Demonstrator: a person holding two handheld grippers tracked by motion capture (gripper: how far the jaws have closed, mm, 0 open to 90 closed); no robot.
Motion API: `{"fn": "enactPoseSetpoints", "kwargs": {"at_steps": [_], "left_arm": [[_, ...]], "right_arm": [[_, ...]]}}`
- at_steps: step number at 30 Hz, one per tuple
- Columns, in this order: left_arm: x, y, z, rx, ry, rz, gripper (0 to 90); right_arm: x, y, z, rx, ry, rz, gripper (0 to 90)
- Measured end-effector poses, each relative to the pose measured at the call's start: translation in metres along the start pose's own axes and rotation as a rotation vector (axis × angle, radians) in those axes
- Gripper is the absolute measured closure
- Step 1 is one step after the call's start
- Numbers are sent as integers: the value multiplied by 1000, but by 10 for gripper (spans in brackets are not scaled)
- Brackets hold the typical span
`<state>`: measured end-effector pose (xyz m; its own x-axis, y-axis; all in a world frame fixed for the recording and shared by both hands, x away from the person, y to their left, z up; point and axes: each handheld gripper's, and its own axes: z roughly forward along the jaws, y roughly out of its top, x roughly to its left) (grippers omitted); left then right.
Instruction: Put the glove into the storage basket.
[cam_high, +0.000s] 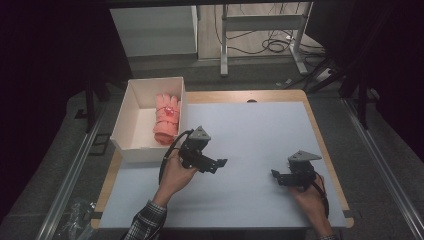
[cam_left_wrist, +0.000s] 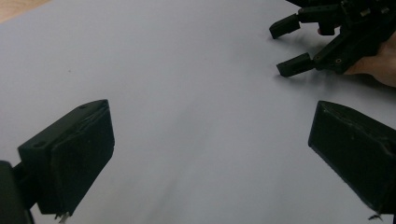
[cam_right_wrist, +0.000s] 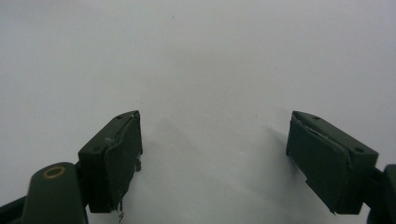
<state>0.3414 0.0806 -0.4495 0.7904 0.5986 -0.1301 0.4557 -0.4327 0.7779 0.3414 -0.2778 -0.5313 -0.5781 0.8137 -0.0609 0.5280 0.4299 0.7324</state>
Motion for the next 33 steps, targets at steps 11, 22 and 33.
{"fn": "enactPoseSetpoints", "kwargs": {"at_steps": [11, 22, 33], "left_arm": [[-10, -17, 15, 10, -7, 32, 9], [-14, -38, 33, 25, -4, 31, 10], [-15, -57, 46, 55, 14, 25, 10]], "right_arm": [[0, 0, 0, 0, -1, -1, 186], [0, 0, 0, 0, -1, -1, 186], [0, 0, 0, 0, -1, -1, 186]]}}
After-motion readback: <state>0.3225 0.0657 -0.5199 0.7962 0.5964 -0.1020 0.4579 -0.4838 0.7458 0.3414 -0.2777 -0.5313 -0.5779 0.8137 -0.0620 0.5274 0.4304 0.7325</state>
